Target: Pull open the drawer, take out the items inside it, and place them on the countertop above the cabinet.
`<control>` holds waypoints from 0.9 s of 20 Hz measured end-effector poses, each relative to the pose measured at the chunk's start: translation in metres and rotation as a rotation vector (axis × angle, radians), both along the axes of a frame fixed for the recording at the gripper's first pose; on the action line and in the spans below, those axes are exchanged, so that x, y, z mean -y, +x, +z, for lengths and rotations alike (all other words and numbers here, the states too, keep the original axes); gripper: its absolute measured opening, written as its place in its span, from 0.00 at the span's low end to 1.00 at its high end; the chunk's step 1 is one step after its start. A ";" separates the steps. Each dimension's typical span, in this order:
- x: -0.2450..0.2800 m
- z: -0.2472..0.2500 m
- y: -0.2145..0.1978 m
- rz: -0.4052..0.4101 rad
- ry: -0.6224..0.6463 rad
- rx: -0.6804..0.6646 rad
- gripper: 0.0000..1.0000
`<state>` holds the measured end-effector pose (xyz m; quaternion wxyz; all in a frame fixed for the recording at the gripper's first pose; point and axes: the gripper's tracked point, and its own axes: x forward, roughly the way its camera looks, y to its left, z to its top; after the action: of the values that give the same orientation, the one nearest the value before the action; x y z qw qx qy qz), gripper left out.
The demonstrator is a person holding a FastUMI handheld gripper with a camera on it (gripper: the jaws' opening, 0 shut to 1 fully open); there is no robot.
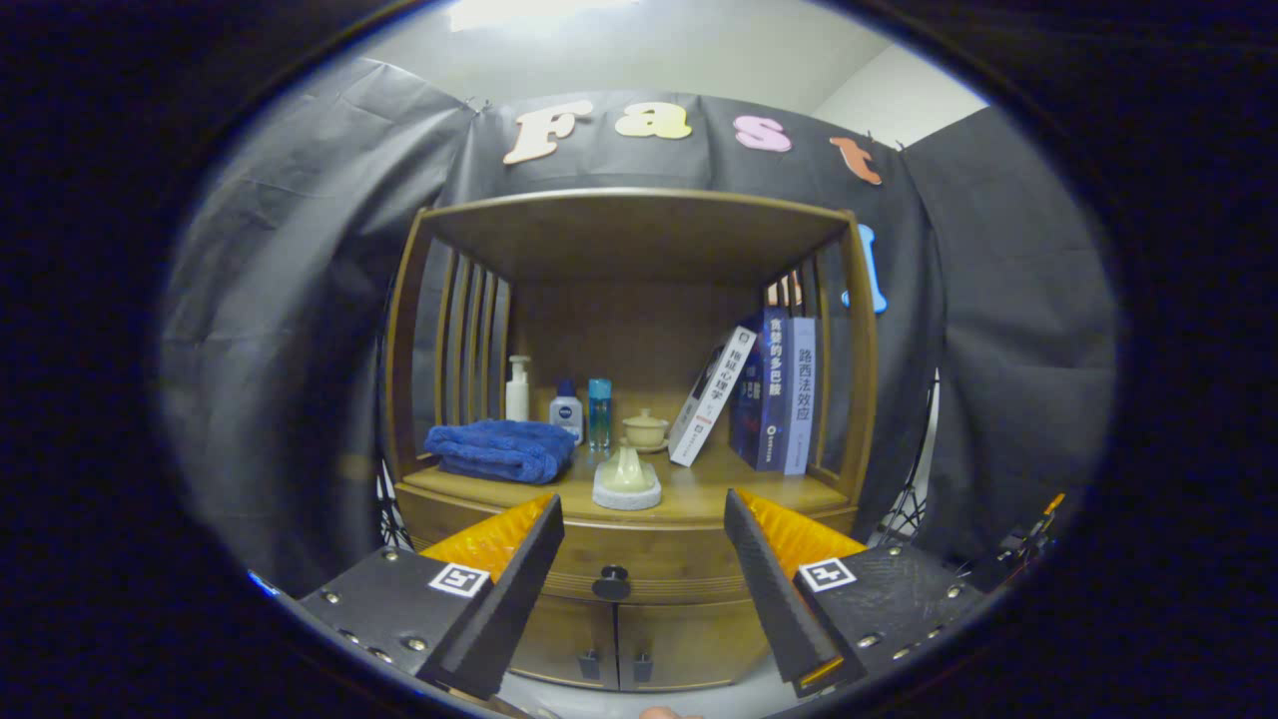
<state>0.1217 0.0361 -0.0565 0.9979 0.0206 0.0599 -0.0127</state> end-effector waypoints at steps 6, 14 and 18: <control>0.020 0.036 -0.057 -0.012 0.019 0.069 0.97; 0.053 0.027 -0.107 -0.098 0.033 0.047 0.97; 0.061 0.025 -0.115 -0.127 0.047 0.043 0.97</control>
<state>0.0065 -0.0252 -0.0312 0.9954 0.0481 0.0371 -0.0742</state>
